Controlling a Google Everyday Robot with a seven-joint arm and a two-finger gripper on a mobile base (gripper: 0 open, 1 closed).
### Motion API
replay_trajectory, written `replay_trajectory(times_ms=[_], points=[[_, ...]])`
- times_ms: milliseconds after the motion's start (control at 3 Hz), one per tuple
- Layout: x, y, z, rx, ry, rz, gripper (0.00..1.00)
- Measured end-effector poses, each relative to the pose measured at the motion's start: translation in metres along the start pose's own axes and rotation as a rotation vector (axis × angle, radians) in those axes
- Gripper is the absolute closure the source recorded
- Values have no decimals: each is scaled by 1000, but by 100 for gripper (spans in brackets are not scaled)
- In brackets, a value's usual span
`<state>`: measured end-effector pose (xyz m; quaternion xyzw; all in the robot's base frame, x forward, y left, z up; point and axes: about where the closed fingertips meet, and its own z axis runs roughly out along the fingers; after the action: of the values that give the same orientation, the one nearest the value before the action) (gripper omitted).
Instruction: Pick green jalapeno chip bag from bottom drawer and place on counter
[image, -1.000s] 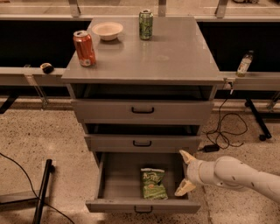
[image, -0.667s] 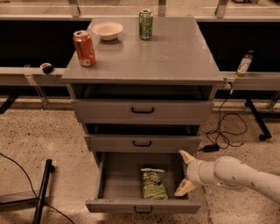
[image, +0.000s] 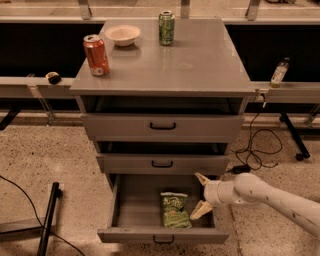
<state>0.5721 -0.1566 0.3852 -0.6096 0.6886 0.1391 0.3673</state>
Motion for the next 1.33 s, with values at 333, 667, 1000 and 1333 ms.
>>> replay_trajectory(times_ms=[333, 667, 1000, 1333], points=[[32, 1, 54, -72, -7, 73, 0], [58, 6, 95, -143, -13, 135, 0], [69, 10, 109, -161, -112, 148, 0], [70, 6, 110, -163, -142, 106, 0]])
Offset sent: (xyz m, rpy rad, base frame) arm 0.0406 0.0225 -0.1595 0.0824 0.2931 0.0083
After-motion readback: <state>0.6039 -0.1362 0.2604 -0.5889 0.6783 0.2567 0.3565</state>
